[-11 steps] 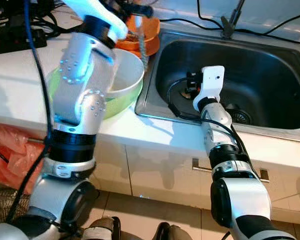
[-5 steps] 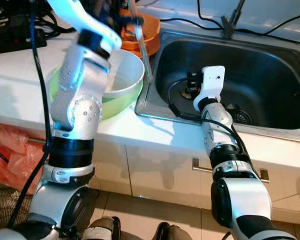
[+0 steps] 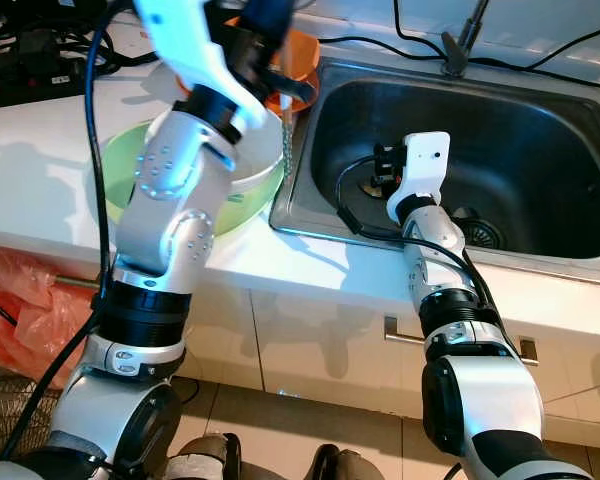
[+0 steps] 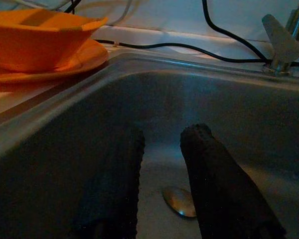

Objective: Kitchen organization

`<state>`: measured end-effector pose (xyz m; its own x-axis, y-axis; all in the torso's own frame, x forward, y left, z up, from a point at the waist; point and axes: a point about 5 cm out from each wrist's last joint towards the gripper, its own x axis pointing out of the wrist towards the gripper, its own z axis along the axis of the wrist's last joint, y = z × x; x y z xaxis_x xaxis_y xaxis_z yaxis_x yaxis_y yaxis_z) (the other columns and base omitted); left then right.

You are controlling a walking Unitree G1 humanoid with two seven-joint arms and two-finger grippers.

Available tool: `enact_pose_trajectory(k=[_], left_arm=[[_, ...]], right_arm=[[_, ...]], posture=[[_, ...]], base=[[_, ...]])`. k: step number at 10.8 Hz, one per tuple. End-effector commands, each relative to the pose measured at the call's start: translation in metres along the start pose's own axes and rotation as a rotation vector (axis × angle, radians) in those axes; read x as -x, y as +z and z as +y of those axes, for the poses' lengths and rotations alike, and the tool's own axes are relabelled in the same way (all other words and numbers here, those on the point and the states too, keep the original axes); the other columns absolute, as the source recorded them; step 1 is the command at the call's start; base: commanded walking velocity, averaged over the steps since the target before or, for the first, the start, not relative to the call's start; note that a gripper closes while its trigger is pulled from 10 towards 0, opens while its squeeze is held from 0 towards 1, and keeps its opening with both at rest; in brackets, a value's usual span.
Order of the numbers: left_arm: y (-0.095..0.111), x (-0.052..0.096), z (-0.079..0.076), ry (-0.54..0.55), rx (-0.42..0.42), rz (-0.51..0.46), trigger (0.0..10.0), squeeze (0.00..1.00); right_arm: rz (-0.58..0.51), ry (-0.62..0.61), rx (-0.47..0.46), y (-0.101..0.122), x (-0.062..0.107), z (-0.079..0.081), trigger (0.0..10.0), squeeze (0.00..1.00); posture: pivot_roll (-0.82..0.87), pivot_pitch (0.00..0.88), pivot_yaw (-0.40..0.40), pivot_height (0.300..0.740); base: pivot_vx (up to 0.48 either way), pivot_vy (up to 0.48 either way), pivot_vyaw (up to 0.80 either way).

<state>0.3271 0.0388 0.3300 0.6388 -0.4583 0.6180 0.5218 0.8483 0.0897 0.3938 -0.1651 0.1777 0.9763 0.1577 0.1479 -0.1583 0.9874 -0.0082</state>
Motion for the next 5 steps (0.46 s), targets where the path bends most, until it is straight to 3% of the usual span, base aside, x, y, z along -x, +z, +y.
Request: enact_pose_trajectory(k=[1,5], left_arm=[[-0.0009,0.0001,-0.0048,-0.016,-0.033,-0.002,10.0,0.00],[-0.0015,-0.0003,-0.0067,-0.026,-0.178,0.006,10.0,0.00]], right_arm=[[0.019,-0.011,0.000,-0.0043,0.0025,-0.0035,10.0,0.00],[0.020,-0.006,-0.001,-0.0040,0.0017,-0.0020,10.0,0.00]], posture=[[0.21,0.143,-0.067,0.740],[0.22,0.137,-0.071,0.740]], base=[[0.000,0.000,0.00],[0.000,0.000,0.00]])
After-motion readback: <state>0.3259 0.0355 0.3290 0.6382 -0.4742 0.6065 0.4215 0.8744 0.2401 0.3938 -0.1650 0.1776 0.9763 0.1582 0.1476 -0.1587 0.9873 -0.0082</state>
